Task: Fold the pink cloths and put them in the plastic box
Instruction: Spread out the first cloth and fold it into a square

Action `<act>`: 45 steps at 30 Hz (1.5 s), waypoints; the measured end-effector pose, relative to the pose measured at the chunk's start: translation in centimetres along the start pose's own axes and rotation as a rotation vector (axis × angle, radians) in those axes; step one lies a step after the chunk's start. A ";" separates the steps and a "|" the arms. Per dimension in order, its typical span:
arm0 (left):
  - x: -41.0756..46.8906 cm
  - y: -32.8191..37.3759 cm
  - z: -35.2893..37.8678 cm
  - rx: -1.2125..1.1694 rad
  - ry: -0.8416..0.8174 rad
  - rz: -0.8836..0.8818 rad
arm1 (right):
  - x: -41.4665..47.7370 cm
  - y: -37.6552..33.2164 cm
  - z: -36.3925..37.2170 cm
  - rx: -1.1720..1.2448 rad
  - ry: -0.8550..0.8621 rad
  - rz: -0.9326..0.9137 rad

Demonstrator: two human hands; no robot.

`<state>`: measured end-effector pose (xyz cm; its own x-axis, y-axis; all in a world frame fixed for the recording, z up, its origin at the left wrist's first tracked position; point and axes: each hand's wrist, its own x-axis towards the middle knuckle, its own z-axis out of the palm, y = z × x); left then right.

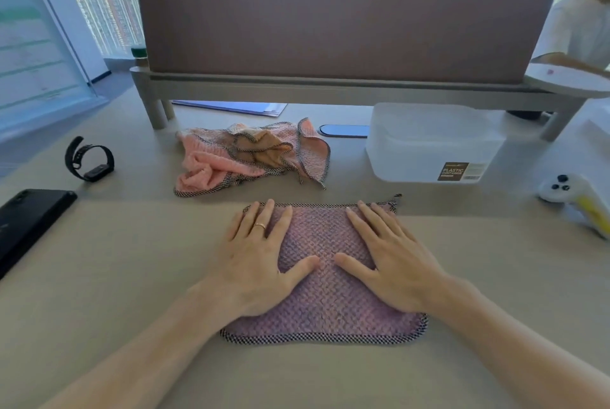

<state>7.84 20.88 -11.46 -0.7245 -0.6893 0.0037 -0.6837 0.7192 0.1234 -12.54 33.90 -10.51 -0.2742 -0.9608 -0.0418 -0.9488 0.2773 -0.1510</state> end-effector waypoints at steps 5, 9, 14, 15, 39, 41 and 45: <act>-2.7 -1.1 -3.1 -0.314 0.227 0.171 | -4.5 1.5 -2.3 0.229 0.180 -0.143; -6.8 -3.9 -5.1 -0.356 0.136 0.482 | -8.5 2.8 -3.1 0.266 0.162 -0.417; -7.1 -4.8 -4.8 -0.339 -0.051 0.542 | -8.8 3.5 -3.0 0.233 0.088 -0.478; -7.1 -4.9 -4.6 -0.330 -0.043 0.561 | -8.8 3.5 -2.9 0.192 0.107 -0.499; -2.2 -5.5 -7.0 -0.809 0.263 0.124 | -4.1 4.2 -5.0 0.753 0.466 -0.044; 0.2 -5.5 -7.3 -0.813 0.312 0.081 | -1.5 4.5 -5.4 0.758 0.485 0.007; 3.9 -6.3 -5.8 -0.617 0.273 -0.006 | 2.1 4.8 -4.7 0.690 0.465 0.118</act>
<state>9.84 13.15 -6.45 -0.6175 -0.7484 0.2421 -0.4531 0.5900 0.6683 -18.40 33.20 -6.67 -0.5458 -0.7849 0.2932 -0.6426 0.1675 -0.7477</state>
